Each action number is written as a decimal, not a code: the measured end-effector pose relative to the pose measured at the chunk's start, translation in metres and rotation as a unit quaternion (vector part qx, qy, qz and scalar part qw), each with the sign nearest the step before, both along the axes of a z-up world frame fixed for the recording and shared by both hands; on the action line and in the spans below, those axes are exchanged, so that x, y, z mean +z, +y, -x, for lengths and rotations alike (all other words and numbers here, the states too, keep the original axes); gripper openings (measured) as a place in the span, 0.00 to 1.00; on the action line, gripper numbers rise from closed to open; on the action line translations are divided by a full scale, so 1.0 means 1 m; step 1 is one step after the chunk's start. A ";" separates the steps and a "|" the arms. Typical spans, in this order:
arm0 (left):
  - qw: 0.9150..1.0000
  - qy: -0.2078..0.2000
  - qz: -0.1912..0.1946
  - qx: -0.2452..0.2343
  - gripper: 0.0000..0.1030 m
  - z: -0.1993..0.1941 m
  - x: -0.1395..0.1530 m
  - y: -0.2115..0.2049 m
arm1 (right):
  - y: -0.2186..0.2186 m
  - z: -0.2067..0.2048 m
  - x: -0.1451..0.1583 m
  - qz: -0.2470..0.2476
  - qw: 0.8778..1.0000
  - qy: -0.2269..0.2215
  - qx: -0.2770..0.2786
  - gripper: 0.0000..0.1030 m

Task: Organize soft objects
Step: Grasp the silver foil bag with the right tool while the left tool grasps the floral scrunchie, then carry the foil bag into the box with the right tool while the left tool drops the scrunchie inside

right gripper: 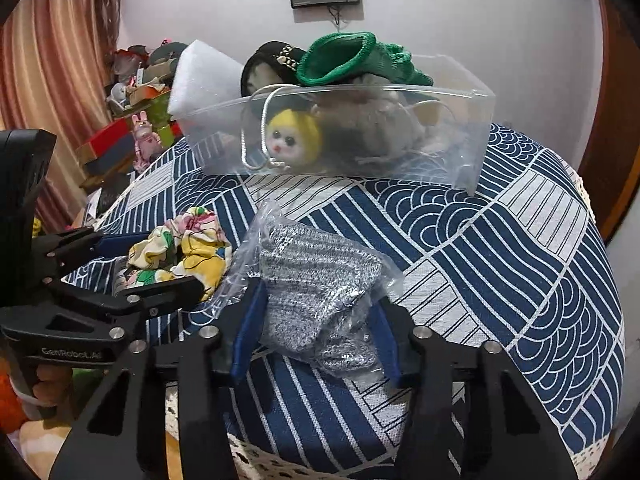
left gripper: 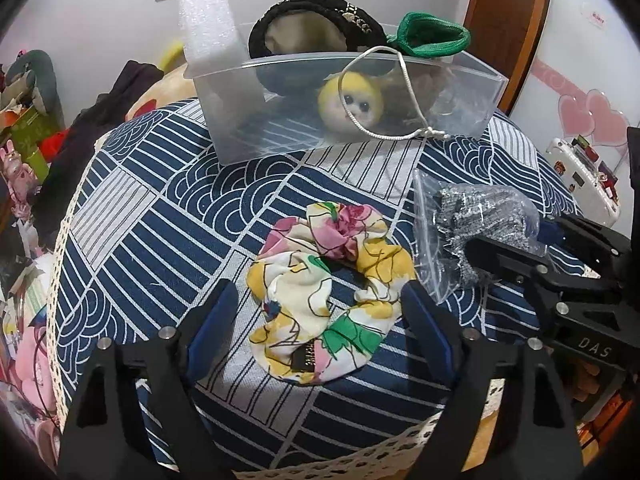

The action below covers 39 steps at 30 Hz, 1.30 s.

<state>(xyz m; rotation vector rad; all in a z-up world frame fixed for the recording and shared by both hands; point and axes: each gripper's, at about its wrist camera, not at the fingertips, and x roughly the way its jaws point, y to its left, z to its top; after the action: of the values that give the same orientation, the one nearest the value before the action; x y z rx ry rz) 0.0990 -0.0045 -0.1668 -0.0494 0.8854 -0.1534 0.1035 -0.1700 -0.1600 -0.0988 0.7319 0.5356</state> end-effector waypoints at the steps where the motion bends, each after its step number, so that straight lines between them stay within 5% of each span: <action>1: 1.000 -0.002 0.003 0.001 0.70 0.001 0.000 -0.001 | 0.000 0.000 0.001 -0.005 1.000 0.002 0.002 0.37; 6: 1.000 -0.010 0.006 0.005 0.33 0.006 0.002 -0.002 | 0.001 0.004 0.007 -0.020 1.000 -0.002 0.003 0.29; 11: 1.000 -0.010 0.016 -0.011 0.19 0.010 0.006 -0.005 | 0.002 0.007 0.013 -0.029 1.000 -0.009 0.000 0.26; 19: 1.000 -0.010 0.025 -0.001 0.17 0.011 0.018 -0.003 | -0.007 0.007 0.027 -0.045 0.999 -0.018 -0.009 0.26; 39: 0.988 -0.151 0.033 0.024 0.17 0.003 0.125 0.016 | -0.020 -0.008 0.116 -0.094 0.984 -0.146 -0.036 0.26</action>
<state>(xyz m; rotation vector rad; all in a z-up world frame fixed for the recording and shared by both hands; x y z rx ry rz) 0.0963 0.0119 -0.0420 -0.1053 0.5764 -0.1414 0.1115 -0.1902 -0.0442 0.0260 0.3940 0.5053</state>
